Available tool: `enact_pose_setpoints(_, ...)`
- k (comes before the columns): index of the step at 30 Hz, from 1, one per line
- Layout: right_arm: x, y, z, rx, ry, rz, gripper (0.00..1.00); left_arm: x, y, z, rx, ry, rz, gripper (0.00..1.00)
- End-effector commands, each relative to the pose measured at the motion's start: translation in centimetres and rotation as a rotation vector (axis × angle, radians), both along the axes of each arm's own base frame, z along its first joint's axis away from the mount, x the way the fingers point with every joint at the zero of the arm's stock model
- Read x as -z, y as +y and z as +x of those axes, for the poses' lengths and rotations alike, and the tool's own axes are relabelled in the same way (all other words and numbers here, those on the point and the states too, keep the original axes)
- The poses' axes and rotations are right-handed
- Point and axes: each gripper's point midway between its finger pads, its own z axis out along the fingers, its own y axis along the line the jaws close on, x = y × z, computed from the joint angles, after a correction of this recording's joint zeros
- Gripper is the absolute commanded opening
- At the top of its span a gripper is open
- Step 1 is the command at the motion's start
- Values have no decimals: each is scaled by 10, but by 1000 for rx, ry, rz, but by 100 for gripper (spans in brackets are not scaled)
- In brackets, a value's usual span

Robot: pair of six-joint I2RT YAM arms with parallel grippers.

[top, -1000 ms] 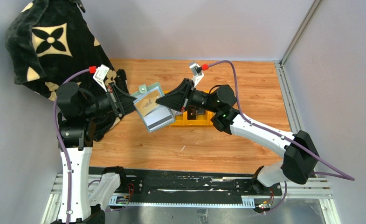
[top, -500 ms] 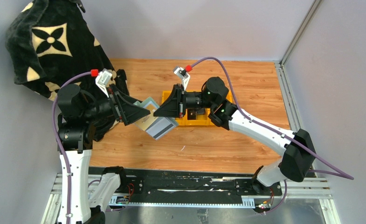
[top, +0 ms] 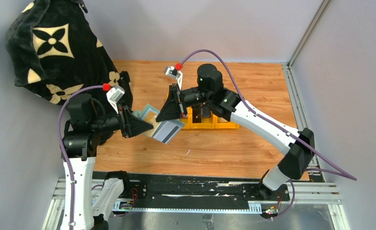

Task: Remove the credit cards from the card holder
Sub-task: Open the card holder at the center of the board.

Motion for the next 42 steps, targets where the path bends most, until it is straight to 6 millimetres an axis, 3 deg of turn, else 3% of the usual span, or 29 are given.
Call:
enact_pose_setpoints(1,1,-7,-16,-109,16,-32,9,16,4,6,-14,-5,54,12)
enact_pose_setpoints(3,5,-8,-16,-113,29,-38,30,12,4,7,-14,-22,59,0)
enact_pose_setpoints(6,6,-10,-18,-123,48,-15,53,5,3,9,3,-16,46,0)
enact_pose_setpoints(10,11,-18,-24,-111,65,54,68,-6,0,9,19,12,16,0)
enact_pose_setpoints(14,18,-23,-27,-82,107,103,70,-15,-1,8,25,35,-6,0)
enact_pose_setpoints(16,28,-23,-27,-66,135,104,69,-20,-2,7,29,43,-17,0)
enact_pose_setpoints(18,35,-23,-26,-54,159,107,61,-26,-3,5,30,35,-22,0)
enact_pose_setpoints(22,36,-24,-26,-65,196,123,23,-26,-3,2,29,16,-16,1)
enact_pose_setpoints(23,35,-25,-26,-69,190,120,14,-24,-2,2,21,13,-10,13)
enact_pose_setpoints(25,42,-27,-25,-68,191,56,0,-19,-3,-1,33,10,-11,63)
enact_pose_setpoints(26,39,-27,-23,-67,136,56,0,-16,-3,-3,40,5,-11,81)
enact_pose_setpoints(28,55,-32,-24,-57,114,-57,0,-10,-3,-5,45,-11,0,93)
enact_pose_setpoints(33,74,-45,-26,-92,18,-213,0,-5,-5,-5,84,4,-16,90)
enact_pose_setpoints(36,75,-46,-26,-94,-30,-248,0,-2,-6,-5,114,35,-39,76)
enact_pose_setpoints(39,75,-47,-26,-102,-65,-272,0,-1,-8,-6,136,57,-58,54)
enact_pose_setpoints(42,73,-47,-25,-114,-109,-303,0,1,-9,-9,160,72,-76,48)
